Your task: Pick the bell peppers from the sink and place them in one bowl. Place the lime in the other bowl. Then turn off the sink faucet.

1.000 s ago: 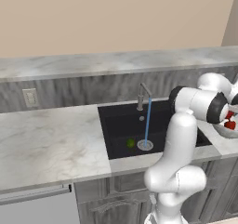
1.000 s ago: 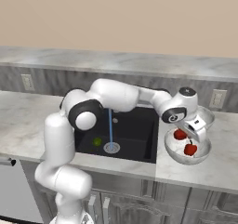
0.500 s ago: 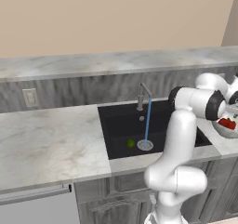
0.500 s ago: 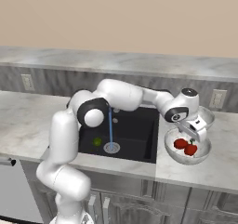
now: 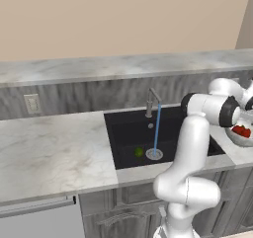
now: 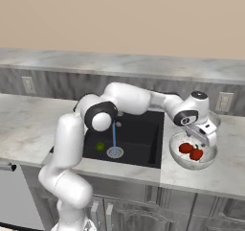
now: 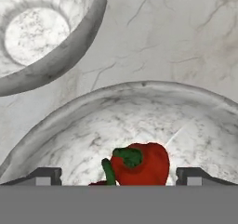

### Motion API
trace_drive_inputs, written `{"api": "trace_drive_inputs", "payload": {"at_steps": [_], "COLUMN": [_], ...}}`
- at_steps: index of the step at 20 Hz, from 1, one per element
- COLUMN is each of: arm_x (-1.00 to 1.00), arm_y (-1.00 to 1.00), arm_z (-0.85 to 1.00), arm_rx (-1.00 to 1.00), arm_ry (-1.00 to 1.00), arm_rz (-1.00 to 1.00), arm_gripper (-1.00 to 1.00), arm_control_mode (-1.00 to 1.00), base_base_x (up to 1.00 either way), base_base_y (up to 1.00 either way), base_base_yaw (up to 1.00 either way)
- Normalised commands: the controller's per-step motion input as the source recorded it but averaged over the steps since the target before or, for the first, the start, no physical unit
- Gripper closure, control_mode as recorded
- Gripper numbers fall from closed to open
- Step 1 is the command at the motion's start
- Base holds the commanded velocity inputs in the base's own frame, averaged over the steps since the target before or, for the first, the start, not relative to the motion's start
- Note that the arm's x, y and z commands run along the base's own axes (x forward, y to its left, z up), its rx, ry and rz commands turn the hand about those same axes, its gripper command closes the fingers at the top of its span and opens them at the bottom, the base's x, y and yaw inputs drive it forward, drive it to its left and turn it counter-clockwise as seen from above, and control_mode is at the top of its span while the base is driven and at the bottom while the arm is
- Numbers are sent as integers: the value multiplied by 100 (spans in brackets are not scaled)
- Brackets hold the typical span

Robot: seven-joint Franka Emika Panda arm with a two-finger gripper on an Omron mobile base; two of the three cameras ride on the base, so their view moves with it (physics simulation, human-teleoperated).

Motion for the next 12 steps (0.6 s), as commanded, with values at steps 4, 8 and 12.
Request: {"api": "trace_drive_inputs", "payload": {"at_steps": [4,8,12], "arm_x": [-39,-38,-43], "arm_y": [6,33,49], "arm_z": [51,52,38], "arm_rx": [0,-1,-2], "arm_ry": [0,0,0], "arm_rz": [0,0,4], "arm_gripper": [-100,-100,-100], "arm_control_mode": [-100,-100,-100], "base_base_x": [0,0,0], "base_base_y": [0,0,0], "base_base_yaw": [0,0,0]}}
